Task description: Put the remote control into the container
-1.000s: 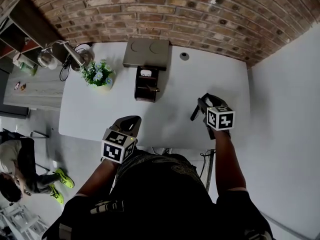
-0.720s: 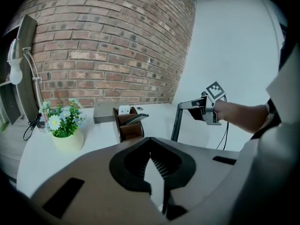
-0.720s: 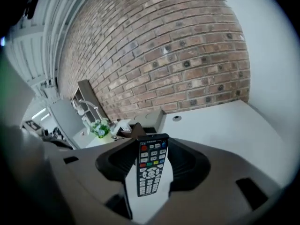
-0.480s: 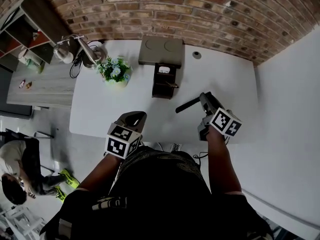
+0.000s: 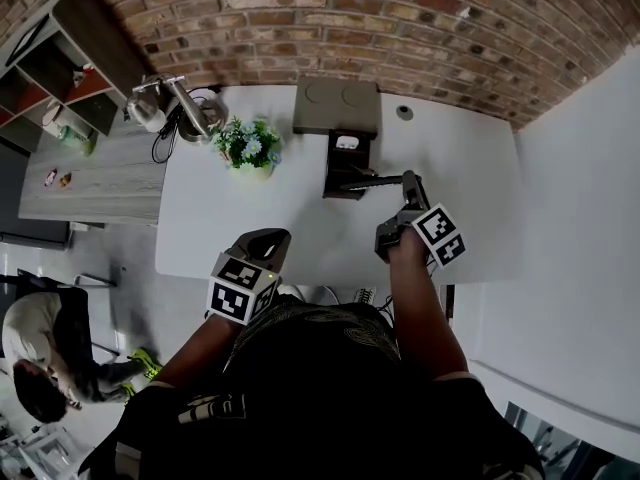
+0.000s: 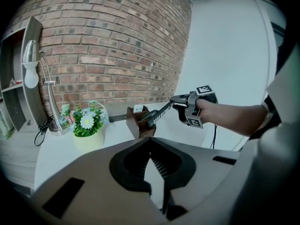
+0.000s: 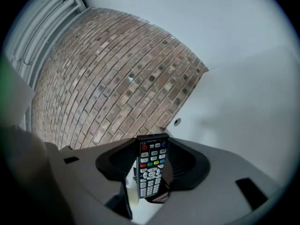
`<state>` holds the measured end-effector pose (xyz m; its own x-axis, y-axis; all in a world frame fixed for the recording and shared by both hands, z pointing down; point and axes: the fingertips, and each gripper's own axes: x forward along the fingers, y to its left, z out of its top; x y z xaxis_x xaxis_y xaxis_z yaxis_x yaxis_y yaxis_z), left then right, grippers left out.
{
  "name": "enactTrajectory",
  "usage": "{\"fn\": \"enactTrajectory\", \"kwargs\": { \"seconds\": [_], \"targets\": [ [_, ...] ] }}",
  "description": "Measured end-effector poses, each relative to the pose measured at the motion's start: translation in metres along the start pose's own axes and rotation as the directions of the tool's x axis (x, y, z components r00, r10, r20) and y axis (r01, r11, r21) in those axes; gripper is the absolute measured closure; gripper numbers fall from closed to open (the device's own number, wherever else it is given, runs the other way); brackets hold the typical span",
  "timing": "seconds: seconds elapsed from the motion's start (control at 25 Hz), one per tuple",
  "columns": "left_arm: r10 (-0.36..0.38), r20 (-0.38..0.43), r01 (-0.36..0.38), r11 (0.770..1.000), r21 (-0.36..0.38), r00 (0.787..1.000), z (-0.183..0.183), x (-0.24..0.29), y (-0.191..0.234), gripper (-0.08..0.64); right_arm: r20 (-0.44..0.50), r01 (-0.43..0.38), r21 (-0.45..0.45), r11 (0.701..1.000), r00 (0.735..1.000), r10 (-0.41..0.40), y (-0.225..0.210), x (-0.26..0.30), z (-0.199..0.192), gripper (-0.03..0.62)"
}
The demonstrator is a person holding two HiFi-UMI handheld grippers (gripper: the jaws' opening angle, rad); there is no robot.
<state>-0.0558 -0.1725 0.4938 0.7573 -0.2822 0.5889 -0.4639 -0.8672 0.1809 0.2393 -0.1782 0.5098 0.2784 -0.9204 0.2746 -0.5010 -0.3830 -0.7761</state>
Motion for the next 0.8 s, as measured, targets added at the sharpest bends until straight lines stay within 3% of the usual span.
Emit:
{"fn": "enactTrajectory", "kwargs": {
  "seconds": [0.36, 0.8],
  "targets": [
    [0.02, -0.021, -0.019, 1.0, 0.012, 1.0, -0.014, -0.026, 0.033, 0.554, 0.117, 0.056, 0.072, 0.996, 0.991, -0.064, -0.012, 0.005, -0.031, 0.382],
    [0.012, -0.002, -0.012, 1.0, 0.021, 1.0, -0.013, -0.032, 0.039, 0.555, 0.127, 0.09, -0.089, 0.992, 0.989, -0.078, -0.005, 0.002, -0.042, 0.382]
  ]
}}
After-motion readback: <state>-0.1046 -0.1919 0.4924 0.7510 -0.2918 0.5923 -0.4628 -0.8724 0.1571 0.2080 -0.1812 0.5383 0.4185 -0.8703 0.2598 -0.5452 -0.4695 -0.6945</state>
